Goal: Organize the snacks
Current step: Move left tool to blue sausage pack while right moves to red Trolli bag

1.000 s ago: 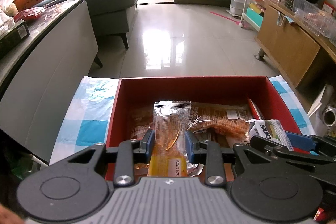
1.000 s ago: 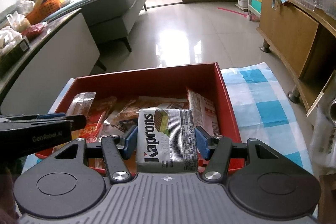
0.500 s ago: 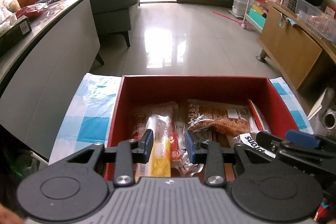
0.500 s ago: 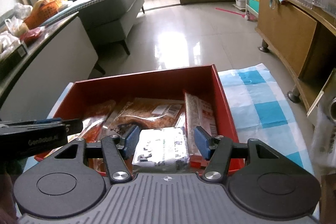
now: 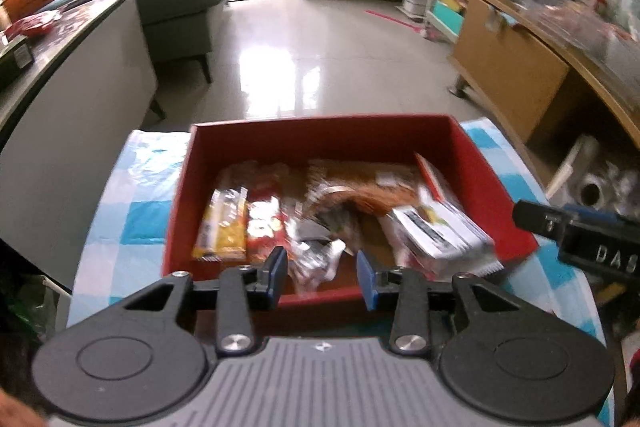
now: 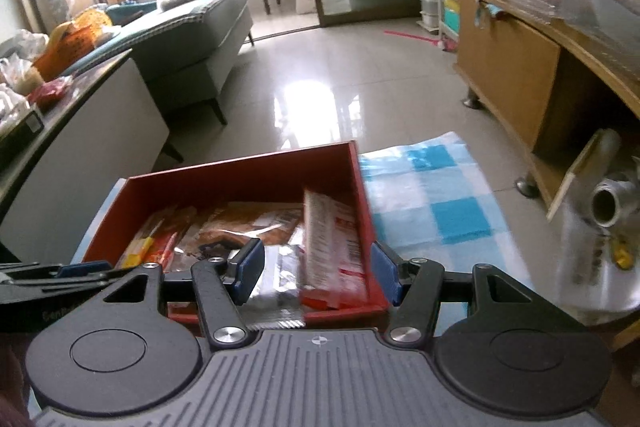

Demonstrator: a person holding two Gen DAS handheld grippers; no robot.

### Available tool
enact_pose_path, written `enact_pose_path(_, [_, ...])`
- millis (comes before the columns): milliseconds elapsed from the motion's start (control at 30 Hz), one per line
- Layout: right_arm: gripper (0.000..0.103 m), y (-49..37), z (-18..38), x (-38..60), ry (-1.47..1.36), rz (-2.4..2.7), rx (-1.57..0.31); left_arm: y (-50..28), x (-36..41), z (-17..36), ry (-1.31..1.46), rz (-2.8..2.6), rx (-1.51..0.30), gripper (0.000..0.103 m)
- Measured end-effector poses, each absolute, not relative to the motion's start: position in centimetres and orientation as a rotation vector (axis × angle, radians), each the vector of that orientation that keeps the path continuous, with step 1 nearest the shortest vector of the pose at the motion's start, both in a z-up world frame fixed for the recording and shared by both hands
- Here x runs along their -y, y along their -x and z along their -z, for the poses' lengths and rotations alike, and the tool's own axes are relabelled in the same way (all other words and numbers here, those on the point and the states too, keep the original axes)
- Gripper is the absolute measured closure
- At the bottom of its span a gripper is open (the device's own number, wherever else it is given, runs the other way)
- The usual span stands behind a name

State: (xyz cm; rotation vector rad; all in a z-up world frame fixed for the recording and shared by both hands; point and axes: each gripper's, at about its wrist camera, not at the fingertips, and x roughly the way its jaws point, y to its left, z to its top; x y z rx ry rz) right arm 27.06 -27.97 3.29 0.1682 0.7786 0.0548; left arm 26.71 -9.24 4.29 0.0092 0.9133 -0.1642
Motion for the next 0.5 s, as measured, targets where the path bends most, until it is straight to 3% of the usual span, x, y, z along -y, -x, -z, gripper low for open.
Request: enact_pose_path(500, [0.033, -19.3, -0.6, 34.6, -0.138, 0.075, -0.909, -22.3, 18.5, -1.6, 0.041, 0.361, -1.081, 0.068])
